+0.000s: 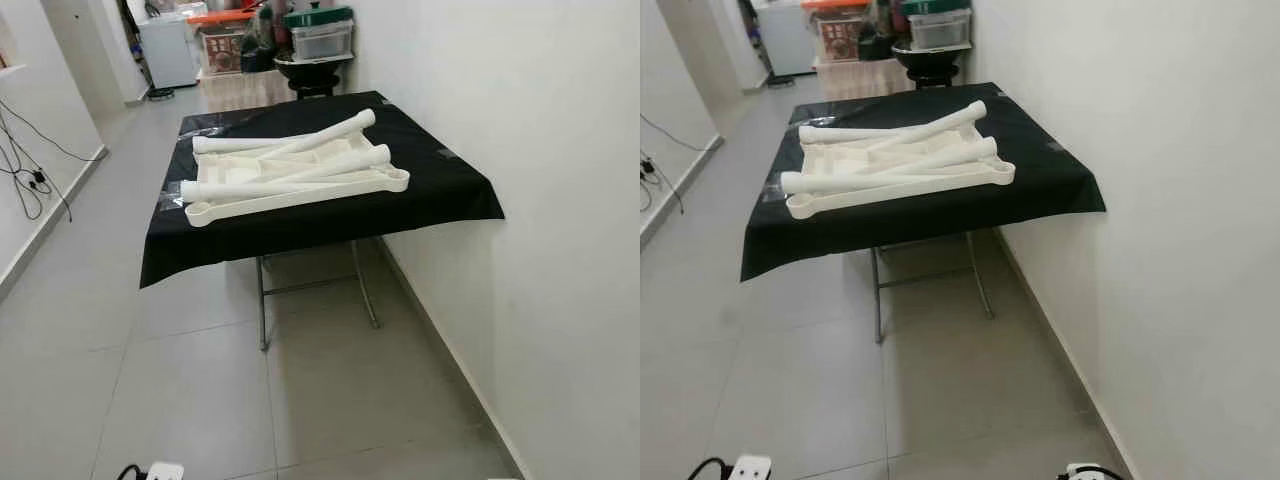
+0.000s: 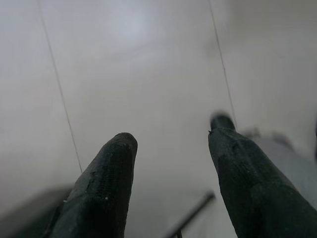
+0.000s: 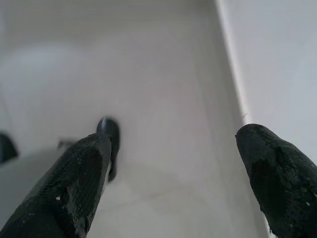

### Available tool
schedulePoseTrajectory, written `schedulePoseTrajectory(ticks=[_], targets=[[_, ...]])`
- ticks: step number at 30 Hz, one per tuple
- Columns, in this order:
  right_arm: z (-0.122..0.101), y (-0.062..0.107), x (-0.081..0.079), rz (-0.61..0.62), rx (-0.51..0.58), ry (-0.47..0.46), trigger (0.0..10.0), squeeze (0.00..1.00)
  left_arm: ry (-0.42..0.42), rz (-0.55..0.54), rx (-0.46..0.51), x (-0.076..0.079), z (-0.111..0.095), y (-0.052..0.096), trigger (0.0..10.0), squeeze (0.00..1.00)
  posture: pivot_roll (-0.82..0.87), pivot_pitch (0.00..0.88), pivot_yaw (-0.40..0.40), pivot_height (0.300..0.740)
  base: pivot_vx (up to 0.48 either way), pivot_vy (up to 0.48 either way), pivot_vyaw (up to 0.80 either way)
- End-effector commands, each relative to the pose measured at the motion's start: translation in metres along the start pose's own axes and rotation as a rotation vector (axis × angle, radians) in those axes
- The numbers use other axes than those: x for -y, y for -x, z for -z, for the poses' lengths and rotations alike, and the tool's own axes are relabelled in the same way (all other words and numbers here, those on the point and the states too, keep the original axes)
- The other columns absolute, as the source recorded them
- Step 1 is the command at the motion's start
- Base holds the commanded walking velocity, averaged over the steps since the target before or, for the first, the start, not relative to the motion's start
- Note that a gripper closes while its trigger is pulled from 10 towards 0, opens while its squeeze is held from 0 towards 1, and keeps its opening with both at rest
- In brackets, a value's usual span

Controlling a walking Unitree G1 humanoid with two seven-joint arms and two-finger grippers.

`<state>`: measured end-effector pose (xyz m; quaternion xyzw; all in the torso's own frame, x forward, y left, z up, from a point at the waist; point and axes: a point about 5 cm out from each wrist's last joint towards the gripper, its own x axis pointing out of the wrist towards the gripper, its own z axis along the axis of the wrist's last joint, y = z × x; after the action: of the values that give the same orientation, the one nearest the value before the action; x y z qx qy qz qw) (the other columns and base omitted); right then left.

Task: Building children table

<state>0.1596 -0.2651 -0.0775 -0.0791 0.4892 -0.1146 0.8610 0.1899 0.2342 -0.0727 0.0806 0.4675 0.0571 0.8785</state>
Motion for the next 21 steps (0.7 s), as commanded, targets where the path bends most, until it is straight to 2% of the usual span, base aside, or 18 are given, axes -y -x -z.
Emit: schedulePoseTrajectory(ticks=[1,3,4,5,6,7,8,9,11,13,14,15,17,18,20,21], targets=[[-0.022,-0.002,-0.001,0.016,0.09,-0.019,10.0,0.0,-0.008,-0.043,0.076,-0.012,-0.017,-0.001,10.0,0.0,-0.14,0.0,0.035,0.74,0.0,0.0,0.0],[-0.06,-0.002,0.0,0.041,0.227,-0.005,10.0,0.0,-0.037,-0.065,0.226,-0.018,-0.052,0.0,10.0,0.0,-0.14,0.0,0.032,0.74,0.0,0.0,0.0],[-0.06,-0.002,0.0,0.041,0.227,-0.005,10.0,0.0,-0.037,-0.065,0.226,-0.018,-0.052,0.0,10.0,0.0,-0.14,0.0,0.032,0.74,0.0,0.0,0.0],[-0.076,-0.001,0.001,0.048,0.289,0.001,10.0,0.0,-0.039,-0.071,0.295,-0.02,-0.067,0.001,10.0,0.0,-0.14,0.0,0.03,0.74,0.0,0.0,0.0],[-0.076,-0.001,0.001,0.048,0.289,0.001,10.0,0.0,-0.039,-0.071,0.295,-0.02,-0.067,0.001,10.0,0.0,-0.14,0.0,0.03,0.74,0.0,0.0,0.0],[-0.086,0.0,0.001,0.05,0.323,0.004,10.0,0.0,-0.039,-0.074,0.334,-0.02,-0.076,0.003,10.0,0.0,-0.14,0.0,0.029,0.74,0.0,0.0,0.0],[-0.105,0.004,0.0,0.051,0.409,0.029,10.0,0.0,-0.042,-0.083,0.414,-0.018,-0.094,0.005,10.0,0.0,-0.14,0.0,0.024,0.74,0.0,0.0,0.0],[-0.105,0.004,0.0,0.051,0.409,0.029,10.0,0.0,-0.042,-0.083,0.414,-0.018,-0.094,0.005,10.0,0.0,-0.14,0.0,0.024,0.74,0.0,0.0,0.0],[-0.144,0.018,-0.011,0.005,0.626,0.057,10.0,0.0,-0.039,-0.041,0.613,-0.001,-0.13,0.017,10.0,0.0,-0.13,0.0,0.018,0.74,0.0,0.0,0.0],[-0.167,0.033,-0.025,-0.074,0.781,0.084,10.0,0.0,-0.042,0.002,0.76,0.018,-0.152,0.033,10.0,0.0,-0.13,0.0,0.01,0.74,0.0,0.0,0.0],[-0.172,0.04,-0.032,-0.121,0.818,0.051,10.0,0.0,-0.045,0.032,0.812,0.027,-0.155,0.04,10.0,0.0,-0.12,0.0,0.006,0.74,0.0,0.0,0.0],[-0.172,0.04,-0.032,-0.121,0.818,0.051,10.0,0.0,-0.045,0.032,0.812,0.027,-0.155,0.04,10.0,0.0,-0.12,0.0,0.006,0.74,0.0,0.0,0.0],[-0.174,0.054,-0.046,-0.205,0.887,0.02,10.0,0.0,-0.044,0.112,0.89,0.043,-0.156,0.054,10.0,0.0,-0.11,0.0,0.001,0.74,0.0,0.0,0.0],[-0.174,0.054,-0.046,-0.205,0.887,0.02,10.0,0.0,-0.044,0.112,0.89,0.043,-0.156,0.054,10.0,0.0,-0.11,0.0,0.001,0.74,0.0,0.0,0.0],[-0.17,0.071,-0.058,-0.279,0.94,0.024,10.0,0.0,-0.025,0.162,0.936,0.055,-0.155,0.068,10.0,0.0,-0.11,0.0,-0.002,0.74,0.0,0.0,0.0],[-0.17,0.071,-0.058,-0.279,0.94,0.024,10.0,0.0,-0.025,0.162,0.936,0.055,-0.155,0.068,10.0,0.0,-0.11,0.0,-0.002,0.74,0.0,0.0,0.0]])
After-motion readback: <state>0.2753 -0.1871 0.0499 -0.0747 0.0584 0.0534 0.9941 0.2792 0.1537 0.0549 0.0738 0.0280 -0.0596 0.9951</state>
